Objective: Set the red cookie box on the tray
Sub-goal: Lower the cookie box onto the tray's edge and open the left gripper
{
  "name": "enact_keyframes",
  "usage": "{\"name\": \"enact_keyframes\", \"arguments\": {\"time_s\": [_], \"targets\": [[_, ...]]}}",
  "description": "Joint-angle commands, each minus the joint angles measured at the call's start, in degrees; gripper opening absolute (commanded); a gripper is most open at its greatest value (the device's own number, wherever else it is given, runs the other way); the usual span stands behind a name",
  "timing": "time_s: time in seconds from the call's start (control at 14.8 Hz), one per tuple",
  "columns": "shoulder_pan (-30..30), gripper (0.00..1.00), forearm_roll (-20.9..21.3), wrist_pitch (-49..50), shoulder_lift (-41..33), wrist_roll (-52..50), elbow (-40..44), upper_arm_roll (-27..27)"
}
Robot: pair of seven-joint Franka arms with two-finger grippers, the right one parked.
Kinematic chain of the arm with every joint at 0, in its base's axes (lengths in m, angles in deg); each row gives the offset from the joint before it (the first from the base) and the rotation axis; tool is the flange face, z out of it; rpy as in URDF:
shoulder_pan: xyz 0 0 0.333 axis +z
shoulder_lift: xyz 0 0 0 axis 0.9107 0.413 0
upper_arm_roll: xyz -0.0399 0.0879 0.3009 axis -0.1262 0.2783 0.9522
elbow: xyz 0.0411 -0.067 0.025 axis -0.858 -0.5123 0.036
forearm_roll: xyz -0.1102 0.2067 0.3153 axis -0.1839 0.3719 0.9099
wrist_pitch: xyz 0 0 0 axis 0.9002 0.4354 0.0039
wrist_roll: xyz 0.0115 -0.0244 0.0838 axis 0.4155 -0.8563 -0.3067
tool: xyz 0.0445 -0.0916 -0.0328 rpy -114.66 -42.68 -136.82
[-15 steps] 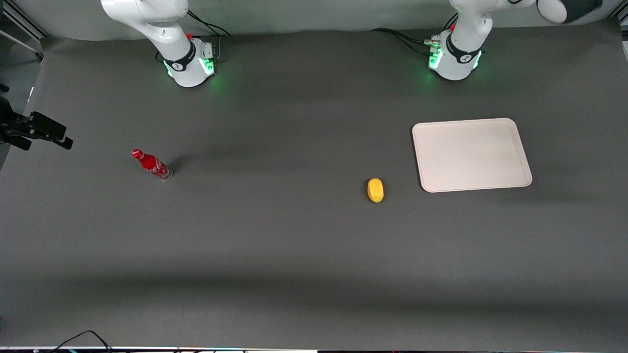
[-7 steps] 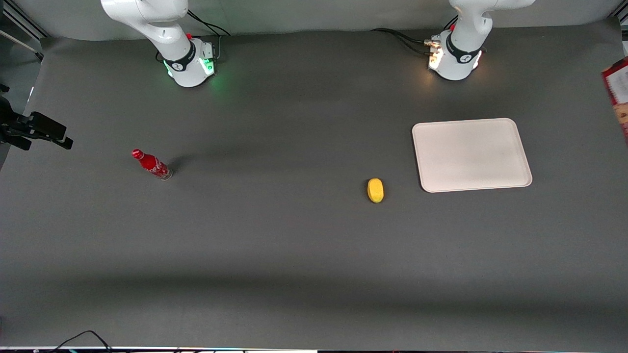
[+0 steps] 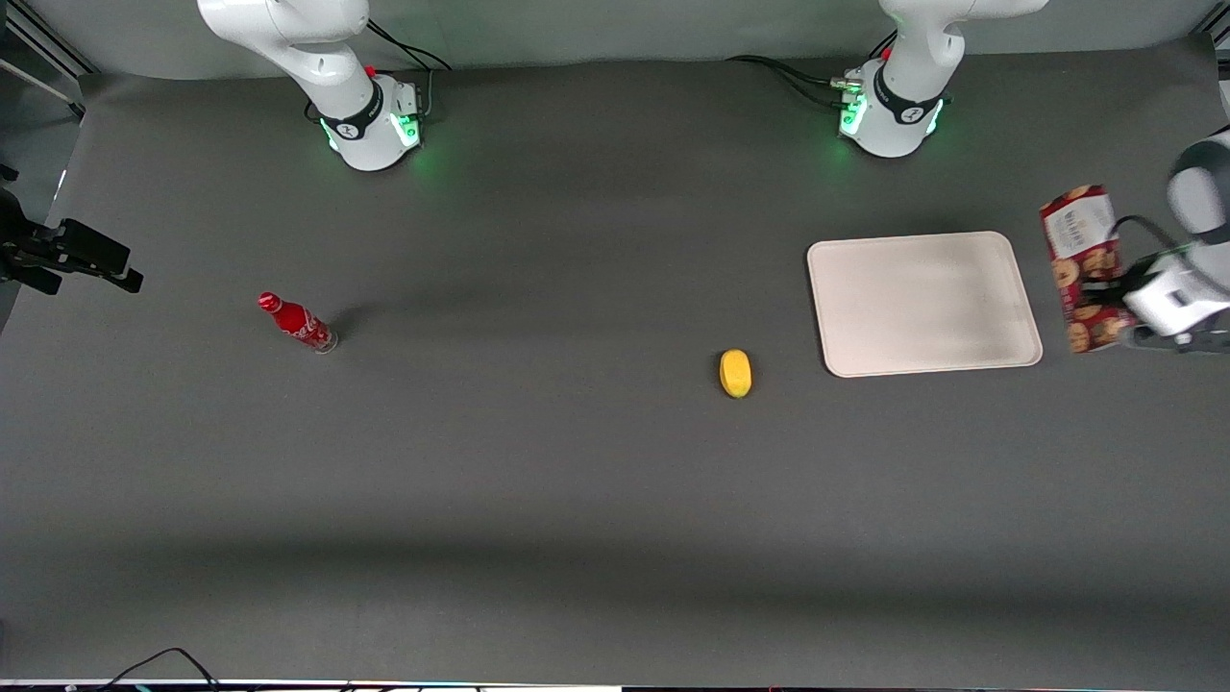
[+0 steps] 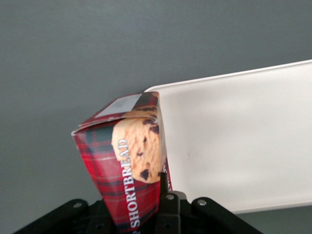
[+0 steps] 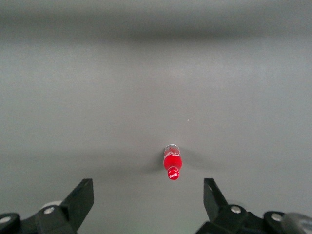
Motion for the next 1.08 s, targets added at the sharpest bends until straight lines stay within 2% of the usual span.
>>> {"name": "enact_keyframes", "arguments": {"time_s": [0.0, 0.14, 0.27, 0.34, 0.41, 0.68, 1.02], "targets": [[0.1, 0.0, 0.9, -12.7, 4.6, -1.3, -5.8, -0.7], [0.3, 0.0, 0.9, -21.2, 8.0, -1.2, -9.1, -0.7], [0.4, 0.0, 0.9, -22.4, 8.9, -1.2, -9.8, -0.7], [0.2, 0.78, 0.8, -22.2, 8.9, -0.9, -9.9, -0.7], [0.1, 1.0, 0.9, -21.8, 8.9, -1.0, -9.9, -0.7], [0.1, 1.0, 0.8, -16.3, 5.8, -0.9, -8.9, -0.8], [-0.1, 1.0, 0.8, 3.3, 0.4, -1.1, 1.4, -0.9]]}}
